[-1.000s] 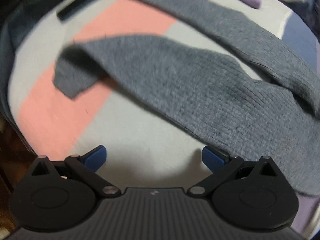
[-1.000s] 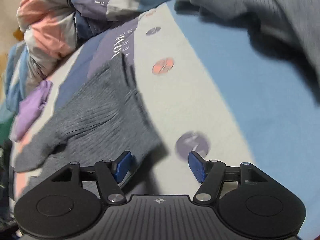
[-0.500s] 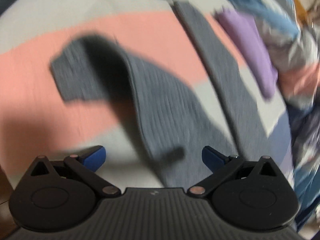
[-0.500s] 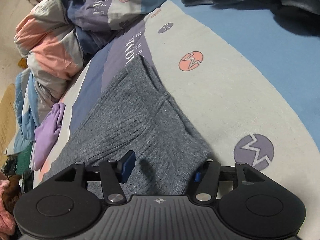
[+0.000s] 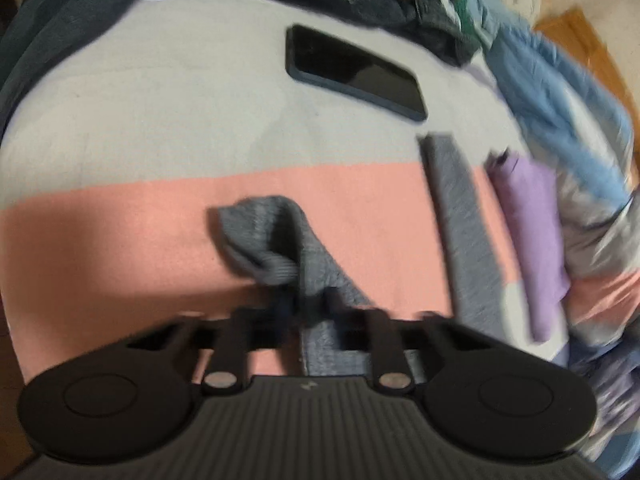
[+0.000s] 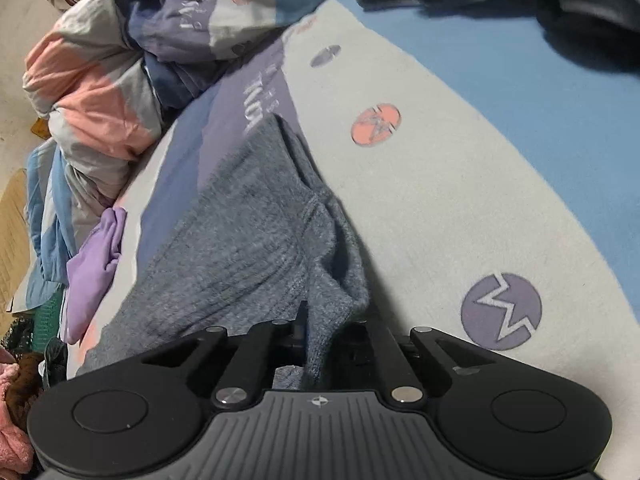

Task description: Fold clothes

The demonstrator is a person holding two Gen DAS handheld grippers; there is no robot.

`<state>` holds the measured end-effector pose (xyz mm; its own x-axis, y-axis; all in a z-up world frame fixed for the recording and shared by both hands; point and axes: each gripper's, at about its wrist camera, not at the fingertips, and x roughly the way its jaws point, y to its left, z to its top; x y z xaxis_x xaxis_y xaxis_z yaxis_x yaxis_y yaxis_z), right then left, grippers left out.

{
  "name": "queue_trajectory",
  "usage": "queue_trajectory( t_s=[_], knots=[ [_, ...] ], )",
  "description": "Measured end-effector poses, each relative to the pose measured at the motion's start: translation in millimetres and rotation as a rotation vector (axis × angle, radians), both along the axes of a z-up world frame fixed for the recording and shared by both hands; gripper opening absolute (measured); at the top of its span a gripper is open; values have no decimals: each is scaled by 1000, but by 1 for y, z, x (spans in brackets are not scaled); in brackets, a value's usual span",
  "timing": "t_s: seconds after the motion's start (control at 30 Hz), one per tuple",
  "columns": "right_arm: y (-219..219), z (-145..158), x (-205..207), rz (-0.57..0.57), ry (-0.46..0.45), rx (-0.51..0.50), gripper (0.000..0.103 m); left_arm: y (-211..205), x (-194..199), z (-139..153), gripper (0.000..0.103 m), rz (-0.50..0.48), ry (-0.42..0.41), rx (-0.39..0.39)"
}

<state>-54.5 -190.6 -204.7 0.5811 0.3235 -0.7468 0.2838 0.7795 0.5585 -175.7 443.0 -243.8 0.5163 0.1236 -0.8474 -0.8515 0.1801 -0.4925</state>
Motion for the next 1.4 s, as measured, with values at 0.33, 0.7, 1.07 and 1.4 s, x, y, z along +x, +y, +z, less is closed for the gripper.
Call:
queue_trajectory(
  t_s=[0.33, 0.7, 1.07, 1.4],
  knots=[
    [-16, 57, -9, -71, -89, 47, 6, 4, 2, 28, 12, -106, -82, 68],
    [-101, 56, -60, -268, 48, -43, 6, -45, -19, -29, 14, -196, -21, -81],
    [-91, 8, -54, -276, 152, -84, 7, -52, -20, -26, 69, -160, -134, -113],
    [-88, 5, -50, -258, 160, -96, 10, -30, -22, -30, 6, -44, -218, -226]
  ],
)
